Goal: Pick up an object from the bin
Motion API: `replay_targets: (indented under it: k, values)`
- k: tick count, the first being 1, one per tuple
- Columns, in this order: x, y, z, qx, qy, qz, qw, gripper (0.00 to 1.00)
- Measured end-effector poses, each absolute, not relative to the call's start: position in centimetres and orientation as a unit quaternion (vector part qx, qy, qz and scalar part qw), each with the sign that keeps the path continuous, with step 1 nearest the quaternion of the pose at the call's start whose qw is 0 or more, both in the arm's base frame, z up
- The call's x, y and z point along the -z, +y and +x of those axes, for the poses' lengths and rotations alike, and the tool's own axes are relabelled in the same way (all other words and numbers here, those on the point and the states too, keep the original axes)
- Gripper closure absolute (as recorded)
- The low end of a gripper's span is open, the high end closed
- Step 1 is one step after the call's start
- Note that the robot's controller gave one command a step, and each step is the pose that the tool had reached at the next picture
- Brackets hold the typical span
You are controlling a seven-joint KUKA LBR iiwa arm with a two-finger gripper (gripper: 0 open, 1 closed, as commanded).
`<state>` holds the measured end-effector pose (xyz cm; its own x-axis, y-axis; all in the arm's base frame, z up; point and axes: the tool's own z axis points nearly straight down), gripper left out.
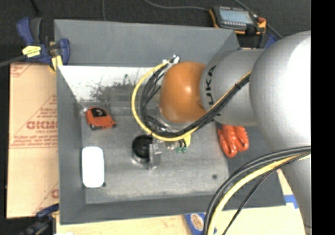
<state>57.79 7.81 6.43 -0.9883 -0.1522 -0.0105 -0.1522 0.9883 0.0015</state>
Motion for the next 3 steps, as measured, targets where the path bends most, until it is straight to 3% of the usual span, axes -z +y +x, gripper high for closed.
replay_targets:
  k: [2,3]
  values:
    - [-7.4,7.8,57.6,-0.001,0.997,-0.076,0.0,1.0]
    - [-9.5,7.8,57.5,-0.001,0.997,-0.075,-0.002,1.0]
